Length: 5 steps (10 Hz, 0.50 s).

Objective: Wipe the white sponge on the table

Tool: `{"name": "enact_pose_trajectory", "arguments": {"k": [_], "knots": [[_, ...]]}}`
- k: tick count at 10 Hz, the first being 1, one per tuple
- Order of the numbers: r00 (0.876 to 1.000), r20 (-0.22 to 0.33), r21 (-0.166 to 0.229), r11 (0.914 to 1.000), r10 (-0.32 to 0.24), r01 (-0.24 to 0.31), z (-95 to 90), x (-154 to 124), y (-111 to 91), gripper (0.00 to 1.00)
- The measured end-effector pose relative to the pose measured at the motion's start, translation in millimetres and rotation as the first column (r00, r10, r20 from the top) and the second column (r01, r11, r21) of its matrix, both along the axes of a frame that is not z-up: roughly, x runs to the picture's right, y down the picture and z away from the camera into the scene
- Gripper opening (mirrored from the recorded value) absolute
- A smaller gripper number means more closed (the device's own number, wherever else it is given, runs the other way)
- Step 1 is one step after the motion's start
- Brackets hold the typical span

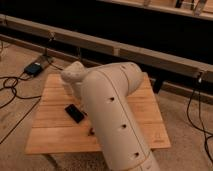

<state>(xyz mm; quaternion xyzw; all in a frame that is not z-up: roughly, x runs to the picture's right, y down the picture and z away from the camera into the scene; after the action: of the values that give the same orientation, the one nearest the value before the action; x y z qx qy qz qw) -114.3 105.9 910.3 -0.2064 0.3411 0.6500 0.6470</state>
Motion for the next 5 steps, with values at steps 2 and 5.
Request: {"name": "enact_pose_trajectory", "arguments": {"k": [2,5], "knots": [[1.0,-0.002,0.003,1.0,-0.002,0.002,-1.6,0.6,-1.3,0.0],[1.0,-0.007,0.01,0.9999,0.004,-0.004,-2.4,2.8,-3.4,0.0]]}}
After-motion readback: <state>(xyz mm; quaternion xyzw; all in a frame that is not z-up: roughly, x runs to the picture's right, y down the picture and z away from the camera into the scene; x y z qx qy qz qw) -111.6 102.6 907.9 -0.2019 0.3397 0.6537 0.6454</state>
